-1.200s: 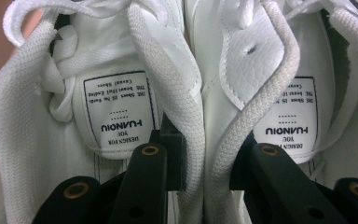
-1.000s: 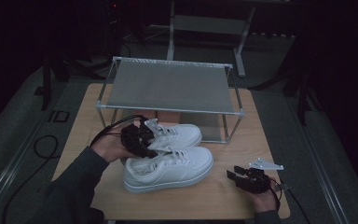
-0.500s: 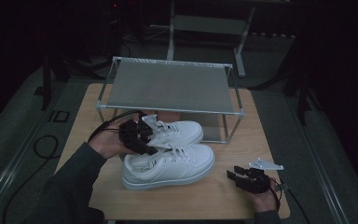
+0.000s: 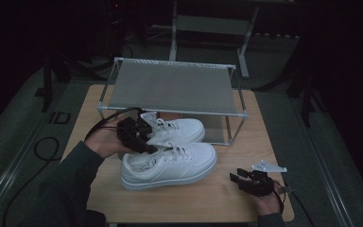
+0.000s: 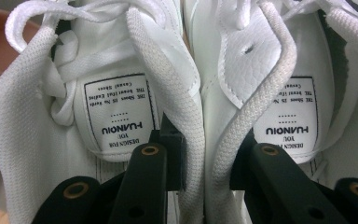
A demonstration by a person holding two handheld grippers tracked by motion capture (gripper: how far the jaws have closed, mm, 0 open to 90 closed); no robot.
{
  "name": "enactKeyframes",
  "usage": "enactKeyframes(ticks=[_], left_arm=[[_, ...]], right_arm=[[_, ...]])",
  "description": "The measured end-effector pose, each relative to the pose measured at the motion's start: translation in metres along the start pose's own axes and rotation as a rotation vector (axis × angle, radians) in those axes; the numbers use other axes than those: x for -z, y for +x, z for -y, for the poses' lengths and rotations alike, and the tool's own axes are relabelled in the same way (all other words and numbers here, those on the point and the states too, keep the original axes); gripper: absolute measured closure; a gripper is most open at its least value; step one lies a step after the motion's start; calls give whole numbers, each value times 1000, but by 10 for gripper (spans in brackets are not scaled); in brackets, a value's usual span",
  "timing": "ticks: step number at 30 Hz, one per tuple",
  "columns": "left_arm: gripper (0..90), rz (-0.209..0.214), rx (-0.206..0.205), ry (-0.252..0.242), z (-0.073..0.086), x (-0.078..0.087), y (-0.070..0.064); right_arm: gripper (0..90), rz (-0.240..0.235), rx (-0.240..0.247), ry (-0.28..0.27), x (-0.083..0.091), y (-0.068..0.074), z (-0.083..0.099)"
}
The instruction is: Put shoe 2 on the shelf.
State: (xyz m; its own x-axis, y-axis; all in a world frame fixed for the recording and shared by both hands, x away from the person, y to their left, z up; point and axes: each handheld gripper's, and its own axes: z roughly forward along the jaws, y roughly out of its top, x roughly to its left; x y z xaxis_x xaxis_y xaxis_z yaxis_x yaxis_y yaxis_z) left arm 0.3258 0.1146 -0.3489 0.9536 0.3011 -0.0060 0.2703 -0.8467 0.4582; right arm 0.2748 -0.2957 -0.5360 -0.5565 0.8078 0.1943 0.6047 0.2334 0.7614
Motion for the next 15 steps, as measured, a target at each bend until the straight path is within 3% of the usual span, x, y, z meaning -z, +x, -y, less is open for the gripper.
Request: enactKeyframes(ticks=[15], left_arm=[[755,5,-22,-14,-3,17,-3]], right_arm=[[533,1,-1,-1,0,0,0]])
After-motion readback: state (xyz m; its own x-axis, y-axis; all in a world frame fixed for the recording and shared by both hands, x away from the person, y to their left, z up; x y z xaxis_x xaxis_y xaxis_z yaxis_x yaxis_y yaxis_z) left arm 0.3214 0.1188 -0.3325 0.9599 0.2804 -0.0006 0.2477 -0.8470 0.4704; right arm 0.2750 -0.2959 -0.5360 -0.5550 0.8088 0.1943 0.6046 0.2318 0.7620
